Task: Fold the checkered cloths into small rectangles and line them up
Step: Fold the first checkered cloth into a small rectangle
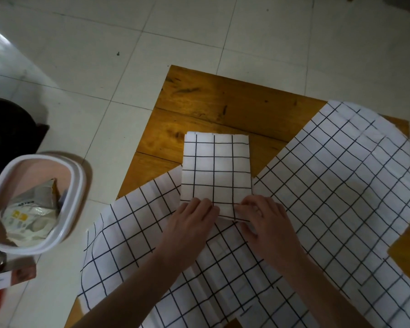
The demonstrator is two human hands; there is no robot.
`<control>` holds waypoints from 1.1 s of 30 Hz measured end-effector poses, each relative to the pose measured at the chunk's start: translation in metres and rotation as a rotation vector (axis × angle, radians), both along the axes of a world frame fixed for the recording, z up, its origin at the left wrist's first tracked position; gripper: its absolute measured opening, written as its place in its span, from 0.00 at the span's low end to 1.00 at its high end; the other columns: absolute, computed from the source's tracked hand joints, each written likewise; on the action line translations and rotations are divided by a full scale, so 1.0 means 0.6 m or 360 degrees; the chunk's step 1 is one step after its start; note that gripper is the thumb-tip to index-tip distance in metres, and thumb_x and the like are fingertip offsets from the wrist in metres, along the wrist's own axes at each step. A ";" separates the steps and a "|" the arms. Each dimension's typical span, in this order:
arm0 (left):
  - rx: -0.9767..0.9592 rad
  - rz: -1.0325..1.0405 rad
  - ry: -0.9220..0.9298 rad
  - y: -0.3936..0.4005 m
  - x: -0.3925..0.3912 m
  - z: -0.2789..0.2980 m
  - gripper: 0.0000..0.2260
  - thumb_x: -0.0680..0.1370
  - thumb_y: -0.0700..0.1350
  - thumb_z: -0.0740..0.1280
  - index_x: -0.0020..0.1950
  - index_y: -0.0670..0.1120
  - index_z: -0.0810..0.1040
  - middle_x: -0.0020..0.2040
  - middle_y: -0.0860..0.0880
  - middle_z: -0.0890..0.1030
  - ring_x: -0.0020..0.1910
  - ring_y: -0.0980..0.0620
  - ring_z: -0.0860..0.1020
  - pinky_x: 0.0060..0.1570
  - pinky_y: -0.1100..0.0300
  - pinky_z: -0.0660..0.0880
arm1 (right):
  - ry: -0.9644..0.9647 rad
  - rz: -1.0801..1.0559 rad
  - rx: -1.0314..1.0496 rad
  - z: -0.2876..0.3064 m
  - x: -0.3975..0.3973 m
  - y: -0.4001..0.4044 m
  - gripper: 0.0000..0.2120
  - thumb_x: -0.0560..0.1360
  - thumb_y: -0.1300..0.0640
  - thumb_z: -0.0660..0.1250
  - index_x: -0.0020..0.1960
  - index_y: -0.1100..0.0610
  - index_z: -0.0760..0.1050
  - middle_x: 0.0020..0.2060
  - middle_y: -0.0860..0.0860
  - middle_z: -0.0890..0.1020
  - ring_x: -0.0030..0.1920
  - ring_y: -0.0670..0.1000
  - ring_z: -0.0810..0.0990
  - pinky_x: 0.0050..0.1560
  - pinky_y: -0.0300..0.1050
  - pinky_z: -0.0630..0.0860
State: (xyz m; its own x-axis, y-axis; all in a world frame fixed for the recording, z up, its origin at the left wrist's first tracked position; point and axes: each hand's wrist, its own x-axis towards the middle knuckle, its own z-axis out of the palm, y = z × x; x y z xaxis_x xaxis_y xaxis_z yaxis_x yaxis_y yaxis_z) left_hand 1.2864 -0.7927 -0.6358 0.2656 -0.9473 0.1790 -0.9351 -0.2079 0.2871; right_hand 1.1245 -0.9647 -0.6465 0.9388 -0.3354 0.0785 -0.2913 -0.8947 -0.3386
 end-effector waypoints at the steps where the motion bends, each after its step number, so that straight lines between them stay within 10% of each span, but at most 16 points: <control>1: -0.0018 0.0012 0.0025 0.004 -0.004 0.000 0.16 0.72 0.38 0.70 0.60 0.43 0.80 0.53 0.47 0.79 0.50 0.48 0.77 0.45 0.54 0.77 | -0.0046 0.0009 -0.0050 0.000 -0.002 0.001 0.18 0.72 0.58 0.78 0.60 0.54 0.81 0.57 0.50 0.79 0.57 0.53 0.78 0.60 0.47 0.72; 24: -0.0176 -0.0063 0.0018 0.075 -0.043 -0.036 0.18 0.80 0.44 0.66 0.70 0.46 0.80 0.61 0.48 0.82 0.60 0.48 0.75 0.61 0.53 0.70 | -0.0334 0.0199 -0.0362 0.015 -0.046 0.035 0.13 0.79 0.53 0.69 0.61 0.54 0.86 0.51 0.50 0.85 0.54 0.51 0.75 0.56 0.48 0.69; 33: -0.0403 -0.0056 0.0072 0.050 -0.031 -0.015 0.08 0.82 0.43 0.69 0.57 0.45 0.86 0.52 0.49 0.85 0.50 0.51 0.80 0.53 0.57 0.71 | -0.0411 0.0273 -0.0453 0.010 -0.017 0.043 0.10 0.81 0.52 0.72 0.59 0.54 0.86 0.48 0.49 0.85 0.52 0.51 0.77 0.56 0.47 0.71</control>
